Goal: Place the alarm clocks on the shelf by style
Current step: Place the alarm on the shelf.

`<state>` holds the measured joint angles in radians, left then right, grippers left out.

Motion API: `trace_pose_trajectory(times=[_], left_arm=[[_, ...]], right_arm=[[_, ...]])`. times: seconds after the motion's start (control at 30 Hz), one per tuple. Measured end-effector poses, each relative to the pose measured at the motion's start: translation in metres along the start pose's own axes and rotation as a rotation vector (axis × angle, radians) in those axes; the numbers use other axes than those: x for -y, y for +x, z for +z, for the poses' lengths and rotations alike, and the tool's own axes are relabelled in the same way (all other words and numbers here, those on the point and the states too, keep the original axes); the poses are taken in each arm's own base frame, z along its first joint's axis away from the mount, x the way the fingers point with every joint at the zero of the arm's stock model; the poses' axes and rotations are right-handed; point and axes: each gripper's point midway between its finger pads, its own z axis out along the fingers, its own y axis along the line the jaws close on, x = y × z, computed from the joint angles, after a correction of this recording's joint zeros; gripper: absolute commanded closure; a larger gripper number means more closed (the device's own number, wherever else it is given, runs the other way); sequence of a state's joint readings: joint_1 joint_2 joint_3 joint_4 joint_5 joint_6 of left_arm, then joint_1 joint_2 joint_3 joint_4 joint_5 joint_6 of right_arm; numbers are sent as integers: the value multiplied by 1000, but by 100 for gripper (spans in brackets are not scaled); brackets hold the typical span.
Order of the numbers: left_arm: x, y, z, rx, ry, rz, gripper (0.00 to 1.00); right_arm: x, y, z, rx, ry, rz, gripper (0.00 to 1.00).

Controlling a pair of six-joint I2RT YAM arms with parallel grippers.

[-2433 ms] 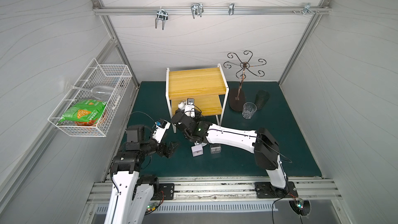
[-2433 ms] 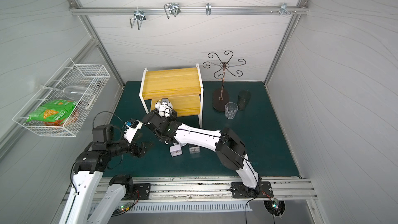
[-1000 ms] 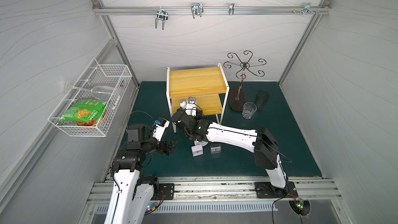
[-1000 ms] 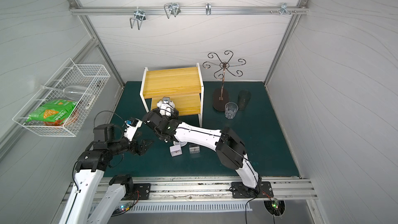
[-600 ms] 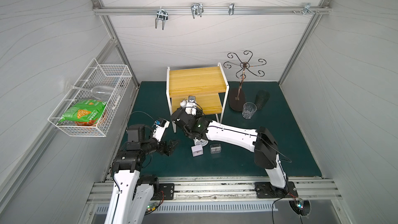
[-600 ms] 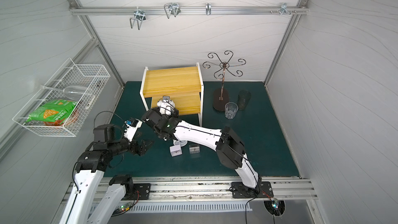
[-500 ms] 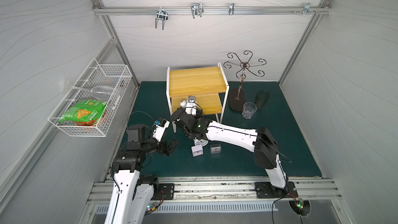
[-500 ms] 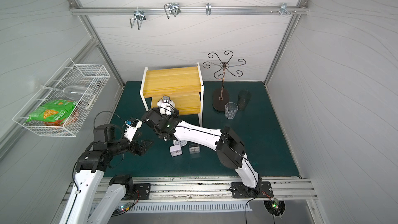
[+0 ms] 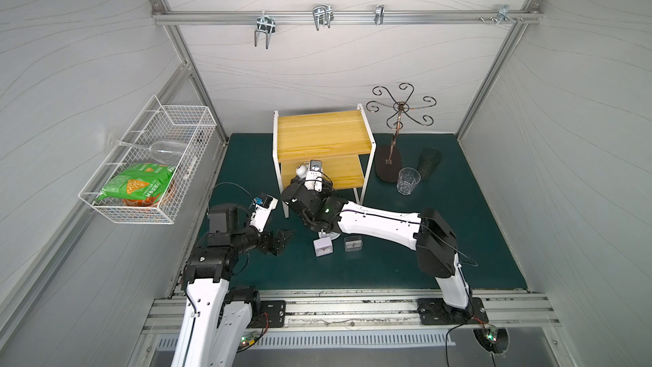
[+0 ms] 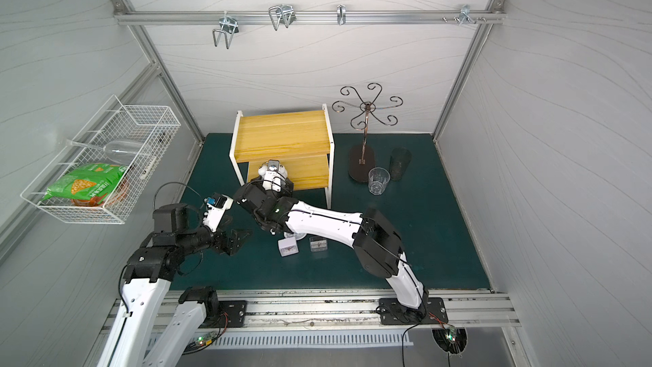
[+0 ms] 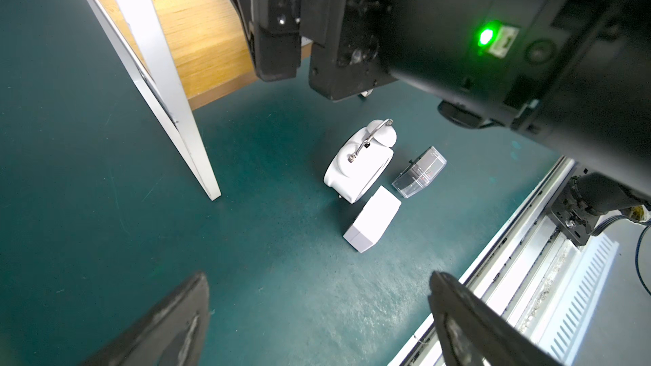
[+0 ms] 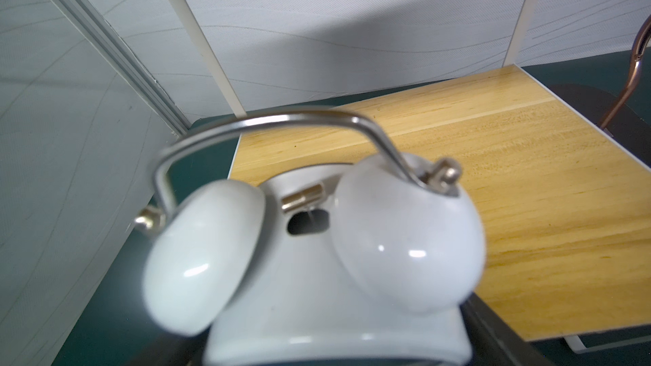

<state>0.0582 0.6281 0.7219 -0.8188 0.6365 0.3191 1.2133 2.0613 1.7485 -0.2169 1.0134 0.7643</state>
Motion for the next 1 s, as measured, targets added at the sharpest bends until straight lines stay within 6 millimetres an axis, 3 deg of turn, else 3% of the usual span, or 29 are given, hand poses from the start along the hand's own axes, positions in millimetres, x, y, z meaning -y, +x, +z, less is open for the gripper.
trace_pose_trajectory(times=[0.17,0.53,1.0], left_arm=[[0,1,0,1,0,1,1],[0,1,0,0,0,0,1],[1,2,0,0,1,0,1]], right_arm=[[0,0,0,2,-2,1,25],[0,3,1,-6,-5,-5,5],[5,12,3,-31,-2,-26,1]])
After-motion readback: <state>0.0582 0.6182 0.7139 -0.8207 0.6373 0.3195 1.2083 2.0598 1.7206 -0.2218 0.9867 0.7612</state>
